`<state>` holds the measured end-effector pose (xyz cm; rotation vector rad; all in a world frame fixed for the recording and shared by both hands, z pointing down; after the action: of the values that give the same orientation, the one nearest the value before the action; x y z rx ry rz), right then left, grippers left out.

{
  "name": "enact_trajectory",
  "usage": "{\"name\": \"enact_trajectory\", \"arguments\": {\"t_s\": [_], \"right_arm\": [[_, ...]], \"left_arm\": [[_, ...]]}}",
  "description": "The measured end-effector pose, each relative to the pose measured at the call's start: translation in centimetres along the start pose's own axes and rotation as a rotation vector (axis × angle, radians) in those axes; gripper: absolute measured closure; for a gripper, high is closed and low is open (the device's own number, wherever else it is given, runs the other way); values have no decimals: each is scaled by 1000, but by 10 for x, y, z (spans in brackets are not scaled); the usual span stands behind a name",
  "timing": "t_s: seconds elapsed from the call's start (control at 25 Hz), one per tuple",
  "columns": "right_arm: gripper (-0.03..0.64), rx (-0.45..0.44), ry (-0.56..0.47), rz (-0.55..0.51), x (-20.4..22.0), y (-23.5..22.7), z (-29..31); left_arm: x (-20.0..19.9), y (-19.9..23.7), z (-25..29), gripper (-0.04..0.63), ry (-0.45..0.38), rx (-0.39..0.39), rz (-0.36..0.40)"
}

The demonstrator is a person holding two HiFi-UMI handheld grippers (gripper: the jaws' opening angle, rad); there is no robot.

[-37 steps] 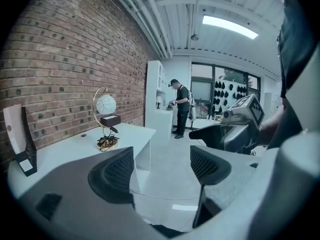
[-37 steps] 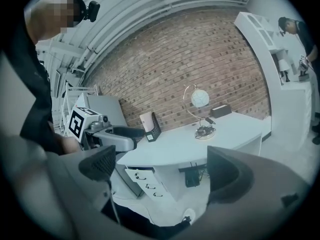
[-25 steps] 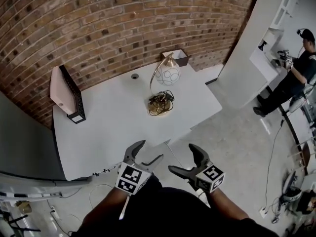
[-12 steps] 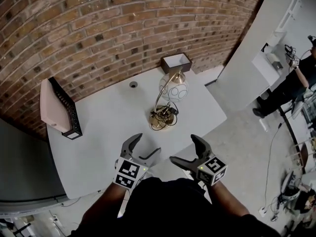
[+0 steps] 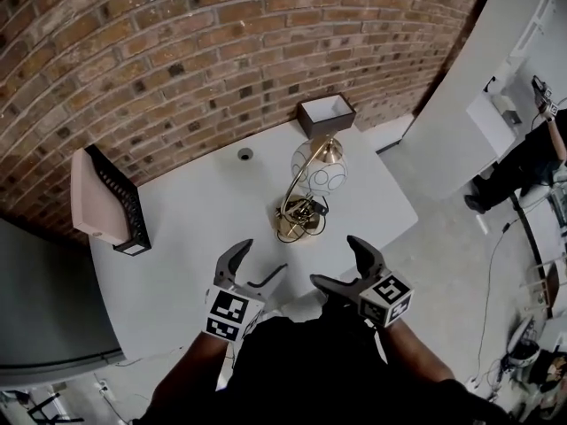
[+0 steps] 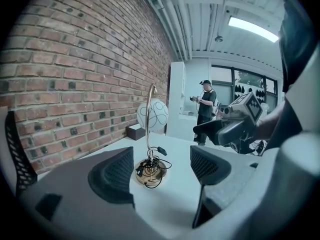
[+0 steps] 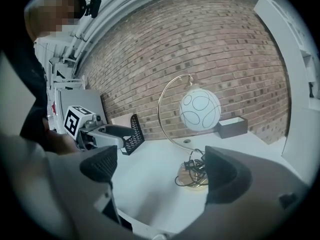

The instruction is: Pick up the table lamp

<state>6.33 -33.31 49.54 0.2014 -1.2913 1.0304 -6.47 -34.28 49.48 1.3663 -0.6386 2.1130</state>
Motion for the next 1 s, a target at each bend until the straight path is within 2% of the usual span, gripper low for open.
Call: {"name": "enact_trajectory", "arguments": {"t_s": [0.16, 0.36, 0.76, 1.0], "right_arm": [[67, -63, 44, -32, -7, -18, 14], [69, -157, 106, -90, -21, -45, 27], [82, -284, 155, -128, -44, -110, 51], [123, -303, 168, -120, -50, -148, 61]], "left_arm": [[6, 9, 10, 242, 29, -72, -35], [-8, 14, 24, 242, 22, -186, -105], [-27, 26, 54, 242, 47, -369, -137], [-44, 38, 67, 242, 49, -447, -142]]}}
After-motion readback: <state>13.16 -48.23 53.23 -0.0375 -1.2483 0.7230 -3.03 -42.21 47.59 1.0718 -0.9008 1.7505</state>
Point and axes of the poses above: the fingertips, and each gripper's own axes: z forward along the fingers, y to its left, x out of its underside, the point moved 1 cm from there along -z, backward along the fingers, and after that the axes turned 10 degrees about z, right-handed, at the moved point
